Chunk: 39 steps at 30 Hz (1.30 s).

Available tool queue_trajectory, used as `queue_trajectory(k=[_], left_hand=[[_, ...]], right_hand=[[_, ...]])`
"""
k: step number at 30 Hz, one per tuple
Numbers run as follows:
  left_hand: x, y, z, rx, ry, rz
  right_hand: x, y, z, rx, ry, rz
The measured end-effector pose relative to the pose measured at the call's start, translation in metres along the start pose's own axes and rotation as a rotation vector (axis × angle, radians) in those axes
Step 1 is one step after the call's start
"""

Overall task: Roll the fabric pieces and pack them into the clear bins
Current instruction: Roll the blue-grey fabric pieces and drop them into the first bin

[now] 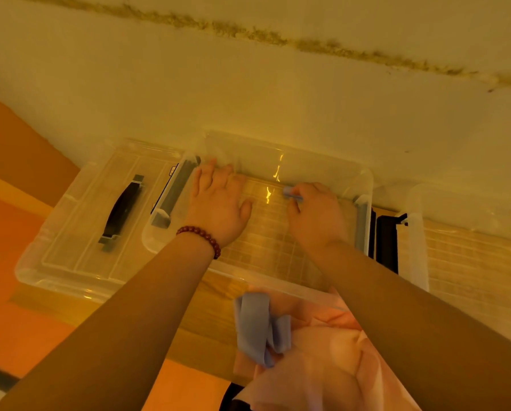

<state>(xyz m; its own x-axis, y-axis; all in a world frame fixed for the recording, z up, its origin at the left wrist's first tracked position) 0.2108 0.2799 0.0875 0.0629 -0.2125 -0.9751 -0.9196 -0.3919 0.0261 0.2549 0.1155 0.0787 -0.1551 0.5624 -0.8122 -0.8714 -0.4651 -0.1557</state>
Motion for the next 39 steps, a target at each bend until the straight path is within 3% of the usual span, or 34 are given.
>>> queue_trajectory(k=[7,17,28,39], left_hand=[[-0.002,0.039,-0.033,0.065,0.118,-0.046],[0.005,0.1,-0.073,0.117,0.104,-0.135],[0.023,0.168,-0.107,0.267,0.189,-0.27],[0.066,0.23,-0.104,0.39,0.211,-0.496]], right_hand=[[-0.029,0.039,0.008,-0.162,0.109,-0.061],[-0.063,0.104,-0.004,-0.404,0.312,-0.165],[-0.076,0.185,-0.022,-0.439,0.351,-0.223],[-0.045,0.254,-0.04,-0.518,0.378,-0.461]])
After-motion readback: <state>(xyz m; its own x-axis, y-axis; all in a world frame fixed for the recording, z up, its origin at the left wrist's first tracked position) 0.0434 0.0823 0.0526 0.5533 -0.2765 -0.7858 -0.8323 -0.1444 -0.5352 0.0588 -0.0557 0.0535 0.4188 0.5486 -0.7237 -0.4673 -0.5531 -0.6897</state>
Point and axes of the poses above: each hand's wrist, its own y-axis away from the middle knuckle, its own x-axis out of the palm, z = x × y, the point moved 4 cm from there along -y, towards the middle knuckle, and after that the axes turned 15 degrees about -x, right-handed, at the moved point
